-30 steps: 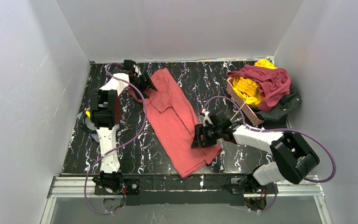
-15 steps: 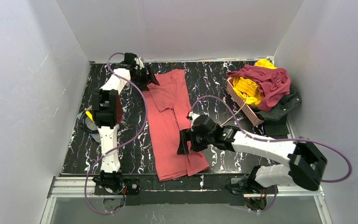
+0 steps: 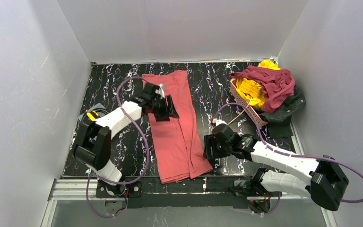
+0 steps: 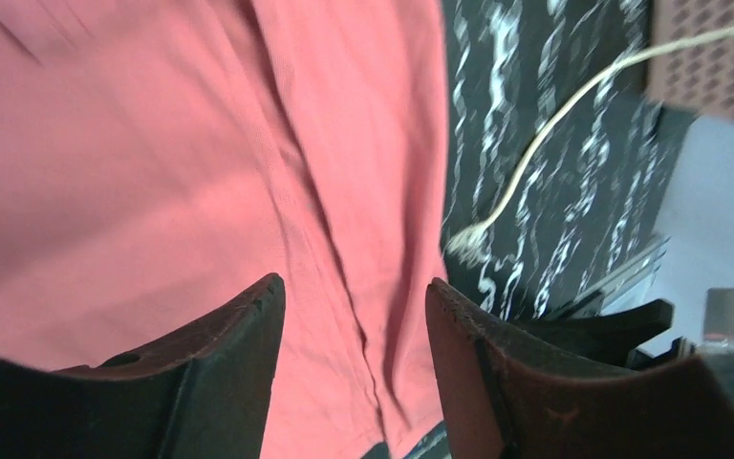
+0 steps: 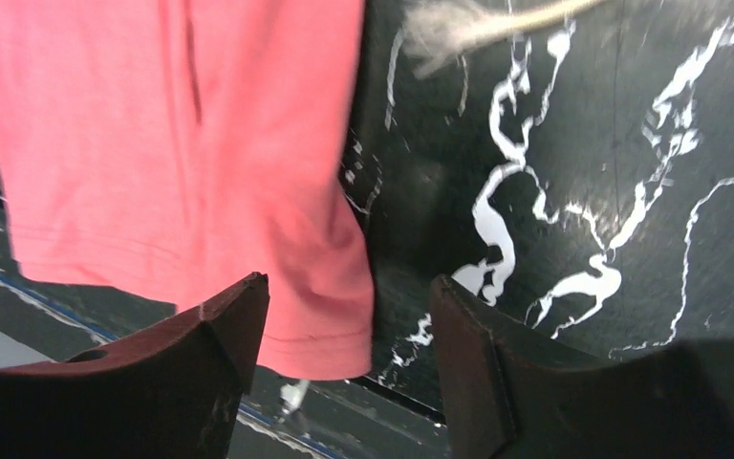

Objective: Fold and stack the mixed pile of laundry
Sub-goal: Fold the T-shirt at the center of the board.

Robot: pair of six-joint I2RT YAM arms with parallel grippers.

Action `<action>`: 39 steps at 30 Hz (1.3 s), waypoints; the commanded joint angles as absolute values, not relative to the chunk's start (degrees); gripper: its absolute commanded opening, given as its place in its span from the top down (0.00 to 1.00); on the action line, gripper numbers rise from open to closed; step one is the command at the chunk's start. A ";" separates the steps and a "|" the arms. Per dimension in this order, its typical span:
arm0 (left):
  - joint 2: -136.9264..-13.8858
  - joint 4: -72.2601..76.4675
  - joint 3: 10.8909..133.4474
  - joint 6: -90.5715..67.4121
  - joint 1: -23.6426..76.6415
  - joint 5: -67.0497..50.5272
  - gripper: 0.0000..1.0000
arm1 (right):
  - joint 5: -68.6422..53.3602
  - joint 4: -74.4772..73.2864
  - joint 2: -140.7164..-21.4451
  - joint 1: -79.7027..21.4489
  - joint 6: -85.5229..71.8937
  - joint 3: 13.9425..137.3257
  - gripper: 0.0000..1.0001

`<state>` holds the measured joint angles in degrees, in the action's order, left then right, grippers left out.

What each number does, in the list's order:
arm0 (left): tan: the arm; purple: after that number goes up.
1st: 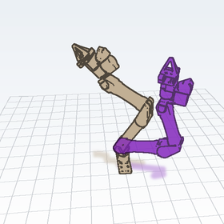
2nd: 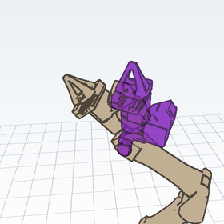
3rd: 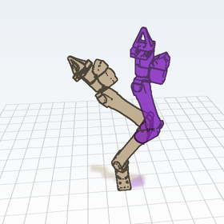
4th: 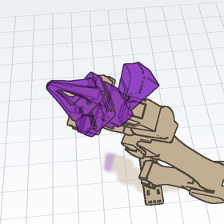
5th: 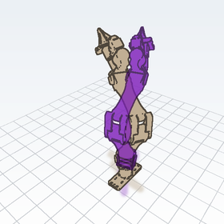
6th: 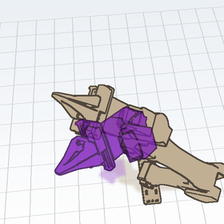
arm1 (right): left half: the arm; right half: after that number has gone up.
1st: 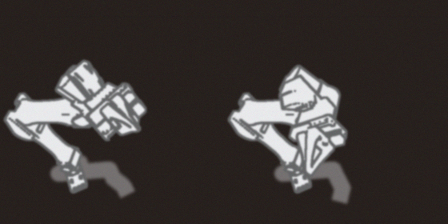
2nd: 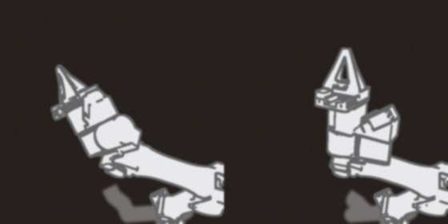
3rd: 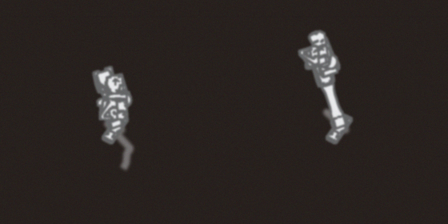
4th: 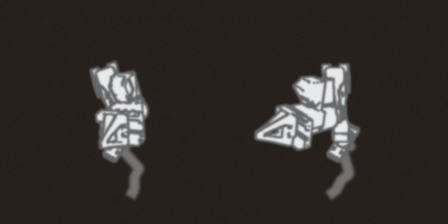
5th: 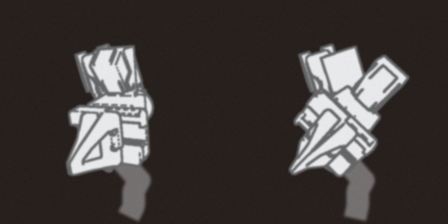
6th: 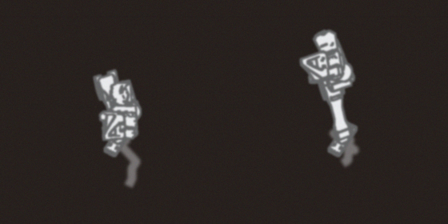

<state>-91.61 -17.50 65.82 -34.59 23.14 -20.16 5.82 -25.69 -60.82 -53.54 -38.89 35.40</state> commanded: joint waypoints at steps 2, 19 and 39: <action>-94.49 -9.29 60.58 -42.38 29.70 -17.91 0.51 | 1.24 -22.27 -57.68 -53.51 -41.67 29.46 0.35; -108.85 -15.34 67.64 -37.32 35.06 -7.60 0.65 | -4.61 -16.12 -54.34 -53.38 -46.19 20.15 0.82; -113.82 -22.14 69.60 -35.66 34.96 2.71 0.82 | -5.57 -21.71 -38.33 -53.36 -58.59 9.76 0.99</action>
<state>-110.19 -17.45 70.72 -37.10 35.48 -6.24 -5.13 -16.29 -40.73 -53.32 -56.14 11.20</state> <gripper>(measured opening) 0.179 0.053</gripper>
